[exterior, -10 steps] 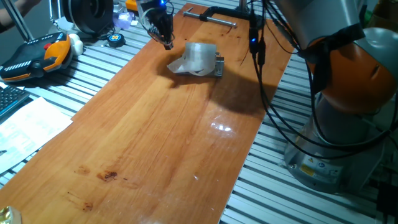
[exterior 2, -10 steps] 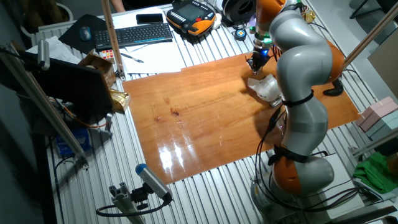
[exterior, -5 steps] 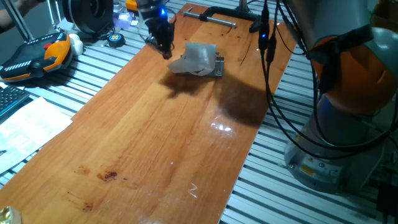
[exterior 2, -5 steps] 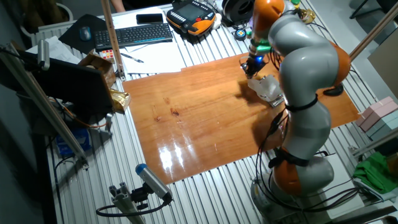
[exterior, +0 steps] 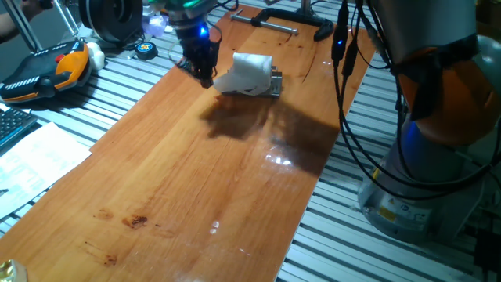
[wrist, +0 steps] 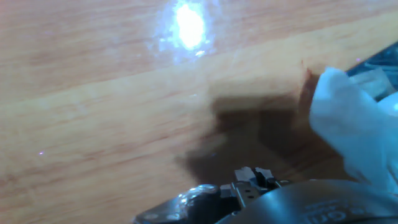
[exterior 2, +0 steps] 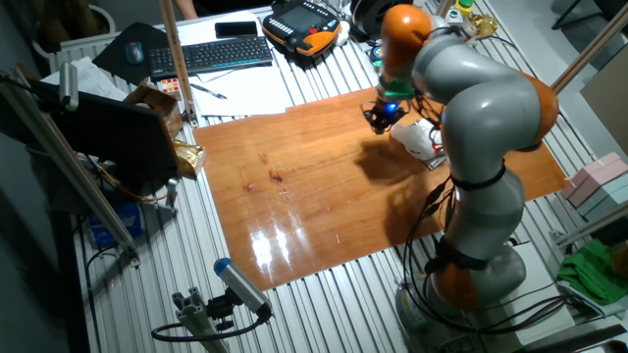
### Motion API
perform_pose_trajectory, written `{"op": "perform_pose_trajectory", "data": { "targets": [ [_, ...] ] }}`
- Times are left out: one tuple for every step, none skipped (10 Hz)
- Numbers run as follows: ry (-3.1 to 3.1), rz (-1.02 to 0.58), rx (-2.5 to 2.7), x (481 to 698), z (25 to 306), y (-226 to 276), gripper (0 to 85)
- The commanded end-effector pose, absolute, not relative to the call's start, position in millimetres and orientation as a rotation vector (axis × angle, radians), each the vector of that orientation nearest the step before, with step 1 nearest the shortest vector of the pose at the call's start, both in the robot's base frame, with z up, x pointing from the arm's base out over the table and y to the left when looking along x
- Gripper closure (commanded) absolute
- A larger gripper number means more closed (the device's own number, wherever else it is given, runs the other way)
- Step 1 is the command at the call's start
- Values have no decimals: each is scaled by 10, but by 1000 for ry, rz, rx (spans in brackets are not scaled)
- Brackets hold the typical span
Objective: Put the toilet paper on its holder
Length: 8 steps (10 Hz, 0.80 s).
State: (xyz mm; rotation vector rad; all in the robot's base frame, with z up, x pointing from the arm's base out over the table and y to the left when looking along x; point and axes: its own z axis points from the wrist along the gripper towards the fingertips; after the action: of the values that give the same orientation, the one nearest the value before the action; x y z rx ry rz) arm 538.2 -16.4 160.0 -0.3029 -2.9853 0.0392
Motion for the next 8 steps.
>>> {"op": "perform_pose_trajectory", "data": {
  "targets": [
    [-2987,46,-323,5357,1613,95,843],
    [-2997,50,-338,5329,1618,172,843],
    [-3008,85,-332,5310,1634,222,843],
    [-3012,93,-326,5305,1641,232,843],
    [-3010,82,-325,5306,1639,230,843],
    [-3009,70,-320,5305,1638,234,843],
    [-3010,63,-319,5303,1640,238,843],
    [-3016,60,-320,5303,1641,238,843]
  ]
}}
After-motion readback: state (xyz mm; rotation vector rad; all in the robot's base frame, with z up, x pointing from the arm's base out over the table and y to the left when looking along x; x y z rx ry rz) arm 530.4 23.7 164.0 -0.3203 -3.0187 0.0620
